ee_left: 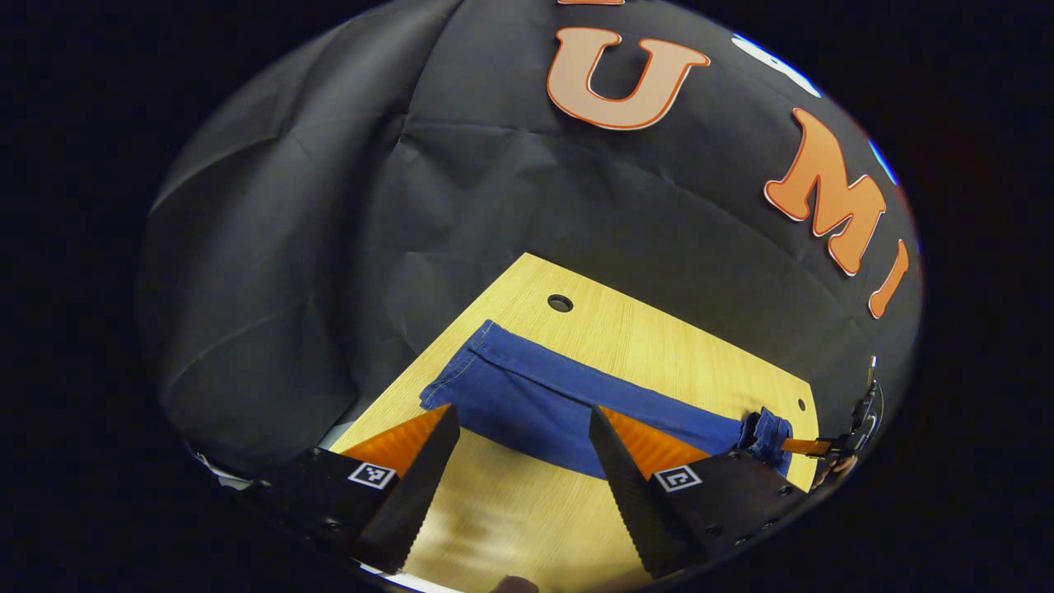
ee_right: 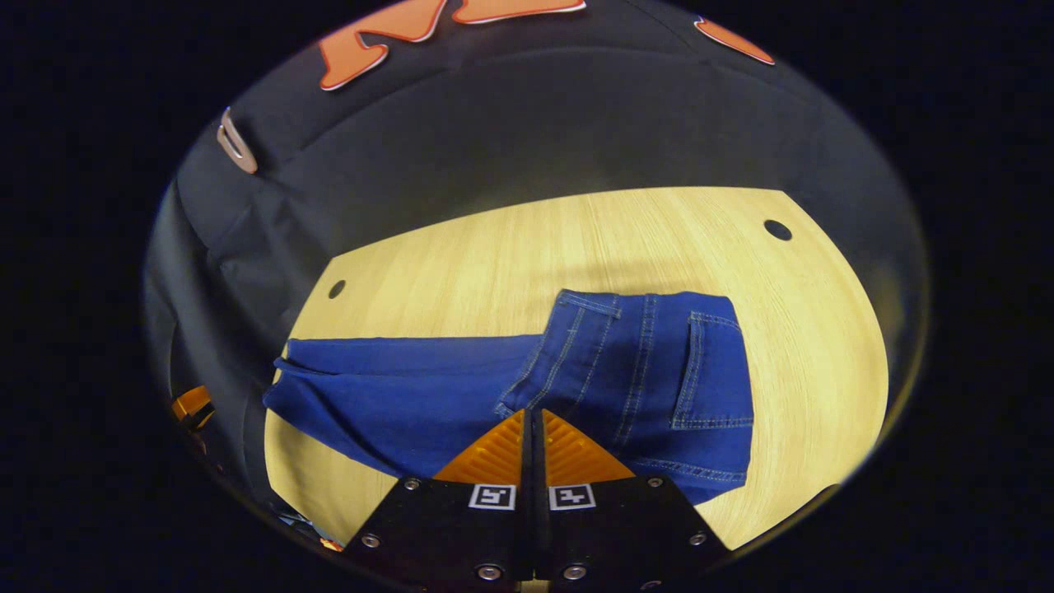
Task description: Grasp the waist and the cuffs of the jeans and fold them to make the two legs overlap; first hold the waist and fold one-third of the jeans toward the cuffs, then hold the cuffs and fold the remaining one-third in the same direction to finish folding.
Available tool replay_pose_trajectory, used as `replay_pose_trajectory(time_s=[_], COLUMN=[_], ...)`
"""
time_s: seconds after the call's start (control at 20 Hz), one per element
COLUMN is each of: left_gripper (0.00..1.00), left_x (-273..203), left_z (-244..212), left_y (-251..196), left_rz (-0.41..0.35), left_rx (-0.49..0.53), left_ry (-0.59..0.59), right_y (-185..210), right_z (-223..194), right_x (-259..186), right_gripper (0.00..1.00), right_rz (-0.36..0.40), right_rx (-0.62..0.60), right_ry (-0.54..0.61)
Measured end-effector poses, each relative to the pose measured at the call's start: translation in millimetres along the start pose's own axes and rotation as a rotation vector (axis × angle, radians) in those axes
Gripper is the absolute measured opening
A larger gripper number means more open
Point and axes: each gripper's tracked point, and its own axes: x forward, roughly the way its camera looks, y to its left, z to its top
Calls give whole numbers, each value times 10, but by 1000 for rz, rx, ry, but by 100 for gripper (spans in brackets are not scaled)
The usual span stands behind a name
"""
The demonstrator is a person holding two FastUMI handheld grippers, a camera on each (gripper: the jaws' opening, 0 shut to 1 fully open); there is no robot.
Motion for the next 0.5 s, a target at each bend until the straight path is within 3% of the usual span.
replay_pose_trajectory(time_s=[0.05,0.15,0.2,0.25,0.45,0.5], left_gripper=[98,98,98,98,98,98], left_x=[5,-10,-14,-17,-7,4], left_z=[7,11,8,8,-30,-36], left_y=[-13,-20,-22,-27,-6,-20], left_rz=[-5,-12,-16,-21,-12,-14], left_rx=[3,15,18,20,18,15], left_ry=[2,3,2,2,18,21], right_y=[35,-1,-35,32,-6,11], right_z=[-4,22,14,-14,-143,-141], right_x=[78,-8,-19,-24,45,104], right_gripper=[1,45,38,50,53,68], right_rz=[22,15,-6,15,19,21], right_rx=[48,106,112,103,52,22], right_ry=[23,27,28,35,70,68])
